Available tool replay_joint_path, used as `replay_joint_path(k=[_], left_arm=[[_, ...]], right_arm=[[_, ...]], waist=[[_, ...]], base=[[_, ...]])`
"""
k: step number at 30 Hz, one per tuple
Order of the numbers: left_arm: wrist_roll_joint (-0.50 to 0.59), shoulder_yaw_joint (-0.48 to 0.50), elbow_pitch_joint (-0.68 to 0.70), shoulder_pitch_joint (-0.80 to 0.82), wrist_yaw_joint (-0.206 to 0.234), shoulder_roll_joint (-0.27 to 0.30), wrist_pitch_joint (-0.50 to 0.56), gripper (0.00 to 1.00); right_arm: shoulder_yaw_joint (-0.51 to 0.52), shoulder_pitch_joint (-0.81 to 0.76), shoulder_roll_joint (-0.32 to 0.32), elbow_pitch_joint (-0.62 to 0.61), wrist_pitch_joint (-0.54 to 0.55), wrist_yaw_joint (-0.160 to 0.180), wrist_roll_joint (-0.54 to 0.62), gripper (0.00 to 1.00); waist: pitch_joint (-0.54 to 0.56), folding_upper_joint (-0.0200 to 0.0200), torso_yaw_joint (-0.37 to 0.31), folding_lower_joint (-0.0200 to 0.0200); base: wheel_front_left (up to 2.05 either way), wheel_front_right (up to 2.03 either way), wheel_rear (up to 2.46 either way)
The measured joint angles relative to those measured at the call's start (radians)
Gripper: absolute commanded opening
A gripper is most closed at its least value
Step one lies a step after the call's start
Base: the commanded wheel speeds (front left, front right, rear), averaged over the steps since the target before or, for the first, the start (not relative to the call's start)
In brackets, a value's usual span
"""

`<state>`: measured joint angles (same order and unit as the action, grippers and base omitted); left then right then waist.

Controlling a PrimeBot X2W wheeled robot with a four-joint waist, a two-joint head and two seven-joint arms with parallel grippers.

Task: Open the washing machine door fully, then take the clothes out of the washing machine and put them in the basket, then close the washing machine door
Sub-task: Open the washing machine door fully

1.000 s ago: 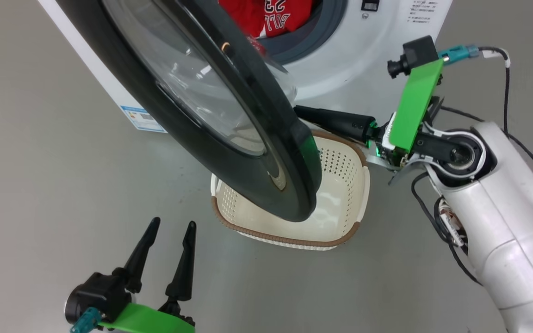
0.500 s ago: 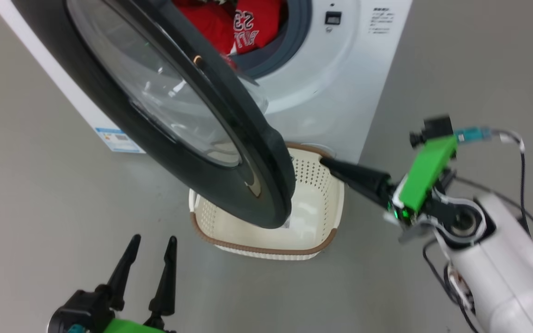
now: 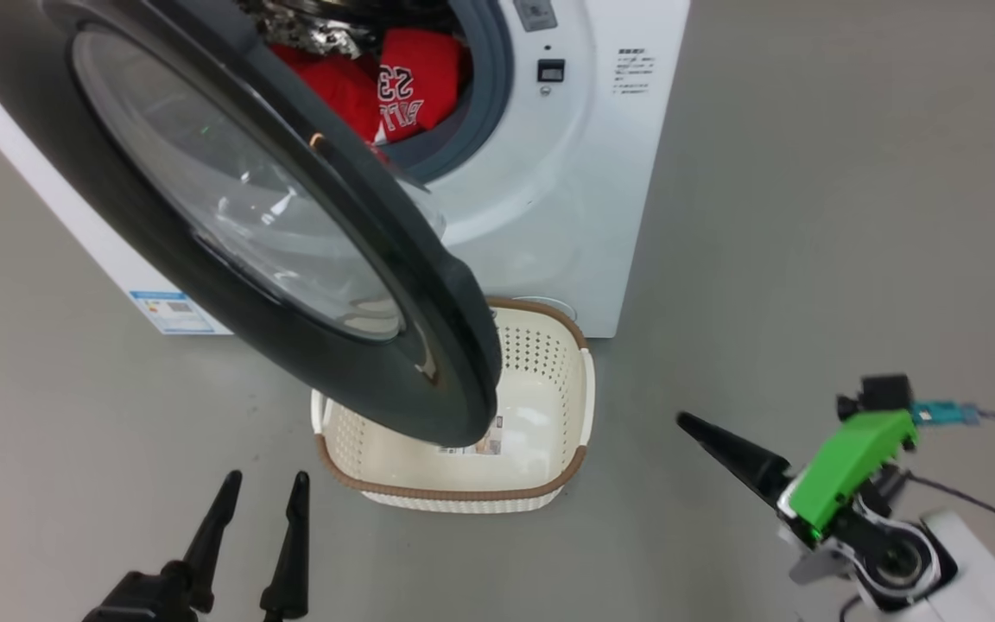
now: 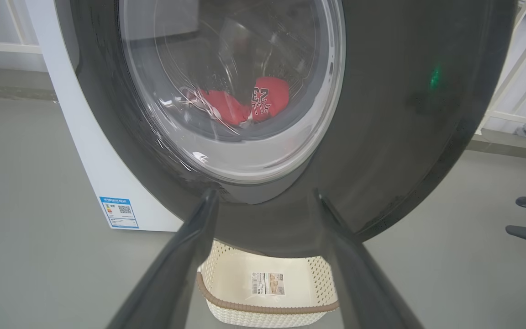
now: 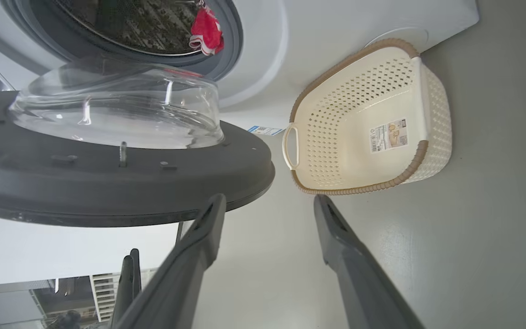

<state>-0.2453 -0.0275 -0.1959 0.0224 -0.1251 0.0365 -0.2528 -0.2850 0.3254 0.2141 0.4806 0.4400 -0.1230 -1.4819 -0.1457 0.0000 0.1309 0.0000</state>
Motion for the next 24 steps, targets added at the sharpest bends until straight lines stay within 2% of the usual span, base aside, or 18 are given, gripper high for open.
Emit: replay_joint_path(k=[7,17,21,24], left_arm=[[0.007,0.006,-0.001,-0.007,0.0,0.003,0.0,1.0],[0.007,0.012,-0.002,-0.007,0.0,0.005,0.0,1.0],[0.007,0.015,-0.002,-0.006,0.0,0.006,0.0,1.0],[0.007,0.016,-0.001,-0.005,0.0,0.006,0.0,1.0]], right_arm=[[-0.061,-0.067,0.04,0.002,-0.194,0.0,0.138,1.0],[-0.19,-0.08,0.111,-0.024,-0.619,0.0,0.343,1.0],[-0.225,-0.08,0.127,-0.01,-0.687,0.0,0.457,1.0],[-0.133,-0.081,0.108,-0.033,-0.688,0.0,0.566,1.0]], waist=[[0.007,0.0,-0.027,0.0],[-0.008,0.0,-0.049,0.0],[-0.015,0.0,-0.055,0.0],[-0.018,0.0,-0.059,0.0]], base=[[0.0,0.0,0.0],[0.0,0.0,0.0],[0.0,0.0,0.0],[0.0,0.0,0.0]])
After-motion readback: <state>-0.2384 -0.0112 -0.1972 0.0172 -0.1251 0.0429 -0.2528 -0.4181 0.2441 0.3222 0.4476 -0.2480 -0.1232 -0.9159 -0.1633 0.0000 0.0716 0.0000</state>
